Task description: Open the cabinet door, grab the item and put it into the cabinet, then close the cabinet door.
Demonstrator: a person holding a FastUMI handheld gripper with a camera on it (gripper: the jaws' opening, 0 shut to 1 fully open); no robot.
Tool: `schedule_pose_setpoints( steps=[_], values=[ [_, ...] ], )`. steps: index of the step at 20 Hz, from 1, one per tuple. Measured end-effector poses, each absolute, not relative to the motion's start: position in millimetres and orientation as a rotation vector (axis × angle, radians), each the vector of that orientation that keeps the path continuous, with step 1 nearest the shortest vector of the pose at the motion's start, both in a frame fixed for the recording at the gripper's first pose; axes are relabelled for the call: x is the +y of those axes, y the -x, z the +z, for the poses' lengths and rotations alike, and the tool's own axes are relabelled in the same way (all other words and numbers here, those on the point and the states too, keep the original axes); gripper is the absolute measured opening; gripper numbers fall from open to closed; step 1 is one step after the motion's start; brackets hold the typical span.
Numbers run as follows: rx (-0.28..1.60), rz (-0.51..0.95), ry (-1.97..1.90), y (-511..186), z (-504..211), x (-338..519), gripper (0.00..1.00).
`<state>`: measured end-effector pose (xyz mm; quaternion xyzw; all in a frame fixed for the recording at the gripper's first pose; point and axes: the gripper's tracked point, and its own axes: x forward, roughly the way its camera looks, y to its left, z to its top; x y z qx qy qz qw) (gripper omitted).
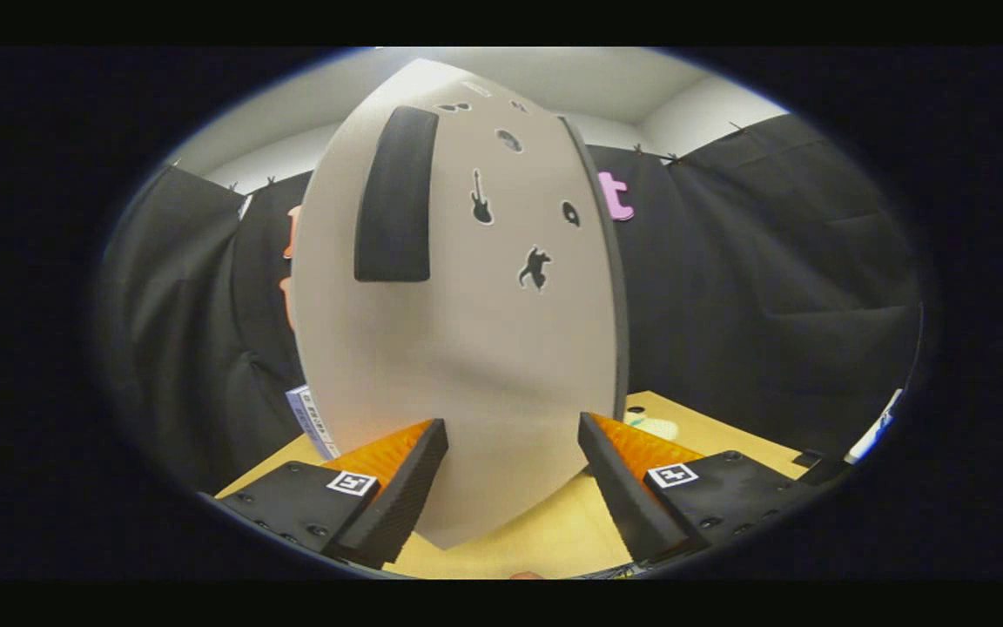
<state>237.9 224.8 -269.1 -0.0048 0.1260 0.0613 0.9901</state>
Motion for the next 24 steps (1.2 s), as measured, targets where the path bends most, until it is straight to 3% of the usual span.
schedule_pose_setpoints(
  steps=[5,16,24],
  values=[
    [0.302,0.182,0.062,-271,-301,280,0.96],
    [0.321,0.168,0.077,-318,-319,303,0.94],
    [0.341,0.234,0.035,-262,-310,282,0.97]
  ],
)
